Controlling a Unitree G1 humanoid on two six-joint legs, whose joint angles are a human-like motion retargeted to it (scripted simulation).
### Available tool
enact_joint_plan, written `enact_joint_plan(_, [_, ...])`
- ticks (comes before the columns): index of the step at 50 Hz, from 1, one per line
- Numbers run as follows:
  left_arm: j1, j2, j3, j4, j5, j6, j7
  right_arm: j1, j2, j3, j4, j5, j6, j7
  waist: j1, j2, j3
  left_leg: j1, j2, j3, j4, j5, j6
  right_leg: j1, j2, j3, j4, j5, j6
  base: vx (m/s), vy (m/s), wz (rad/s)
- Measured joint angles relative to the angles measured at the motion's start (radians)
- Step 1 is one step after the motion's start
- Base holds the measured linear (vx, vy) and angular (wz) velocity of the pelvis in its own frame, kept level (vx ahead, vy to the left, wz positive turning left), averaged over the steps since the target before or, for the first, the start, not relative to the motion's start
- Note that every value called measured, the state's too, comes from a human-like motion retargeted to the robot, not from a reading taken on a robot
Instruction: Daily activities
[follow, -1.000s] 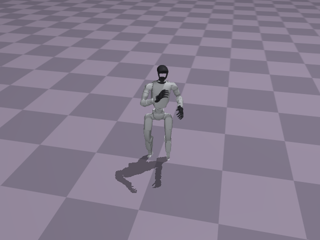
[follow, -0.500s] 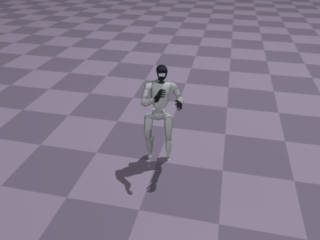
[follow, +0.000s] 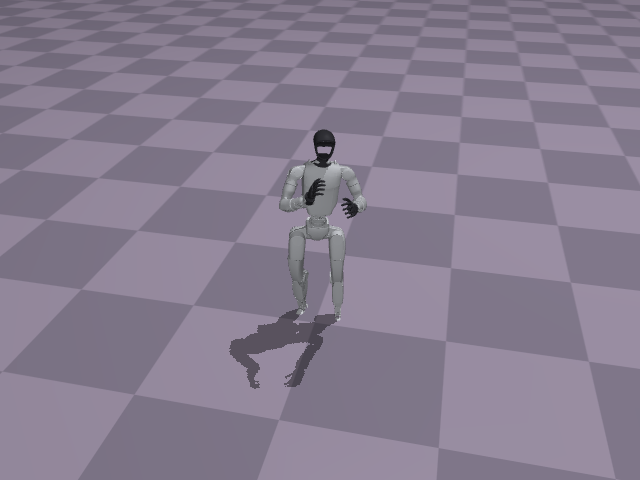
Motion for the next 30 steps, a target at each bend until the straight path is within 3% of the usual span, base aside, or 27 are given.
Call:
enact_joint_plan(16, [0.163,-0.022,0.062,0.085,-0.063,0.023,-0.061,0.024,-0.010,-0.022,0.035,-0.087,0.024,0.063,0.029,-0.027,0.031,0.017,0.000,0.023,0.001,-0.001,0.018,0.009,-0.001,0.012,-0.011,0.004,0.005,0.00,0.00,0.00])
enact_joint_plan(23, [0.091,0.008,0.106,0.055,-0.031,0.016,-0.034,0.010,-0.018,-0.031,0.023,-0.135,0.033,0.040,0.026,-0.026,0.008,0.013,-0.002,0.027,0.000,0.004,0.025,0.002,-0.004,0.015,-0.010,0.003,0.007,0.00,0.00,0.00])
enact_joint_plan(30, [-0.010,0.013,0.053,0.056,-0.005,0.020,-0.030,-0.023,-0.034,-0.010,0.021,-0.149,0.033,0.036,0.020,-0.025,-0.003,0.009,-0.004,0.026,0.000,0.008,0.030,0.000,-0.003,0.016,-0.019,0.008,0.005,0.00,0.00,0.00])
